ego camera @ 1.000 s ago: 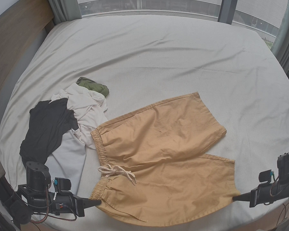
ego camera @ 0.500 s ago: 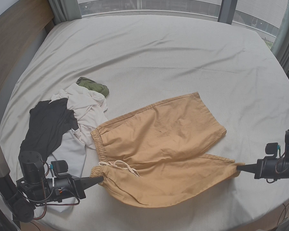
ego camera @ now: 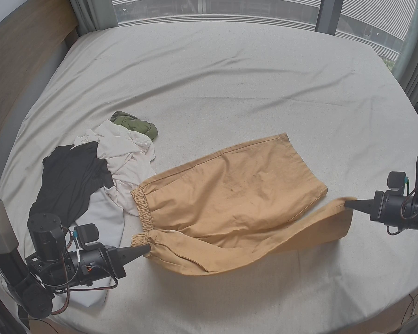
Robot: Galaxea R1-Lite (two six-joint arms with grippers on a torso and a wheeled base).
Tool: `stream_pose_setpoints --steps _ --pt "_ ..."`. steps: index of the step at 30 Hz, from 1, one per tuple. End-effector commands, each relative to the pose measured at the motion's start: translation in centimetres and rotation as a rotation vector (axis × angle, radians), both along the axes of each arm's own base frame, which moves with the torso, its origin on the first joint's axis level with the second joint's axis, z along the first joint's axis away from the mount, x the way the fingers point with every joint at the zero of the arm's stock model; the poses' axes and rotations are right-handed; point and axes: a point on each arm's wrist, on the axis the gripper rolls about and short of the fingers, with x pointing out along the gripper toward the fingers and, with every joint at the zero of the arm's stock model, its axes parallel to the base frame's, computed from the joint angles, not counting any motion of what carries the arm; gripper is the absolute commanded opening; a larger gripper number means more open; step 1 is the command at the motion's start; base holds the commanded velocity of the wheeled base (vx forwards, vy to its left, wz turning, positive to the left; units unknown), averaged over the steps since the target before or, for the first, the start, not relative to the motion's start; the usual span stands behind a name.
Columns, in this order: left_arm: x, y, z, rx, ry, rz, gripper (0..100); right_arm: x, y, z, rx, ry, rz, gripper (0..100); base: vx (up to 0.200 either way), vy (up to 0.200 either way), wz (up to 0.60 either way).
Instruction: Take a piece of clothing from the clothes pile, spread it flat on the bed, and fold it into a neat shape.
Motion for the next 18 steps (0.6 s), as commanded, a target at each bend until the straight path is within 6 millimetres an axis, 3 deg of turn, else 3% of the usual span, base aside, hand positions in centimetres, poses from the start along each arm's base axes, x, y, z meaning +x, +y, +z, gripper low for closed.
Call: stream_pose_setpoints --steps 1,18 --pt "0.2 -0.1 0.0 -0.008 0.001 0.006 0 1.3 0.0 0.2 0.001 -0.003 -0.004 0 0.0 0.0 0.0" --pt "1.4 -0.3 0.7 -0.04 -0.061 0.084 0 4.4 0.3 2.4 0.002 -0.083 -0.03 0 0.0 0.0 0.0"
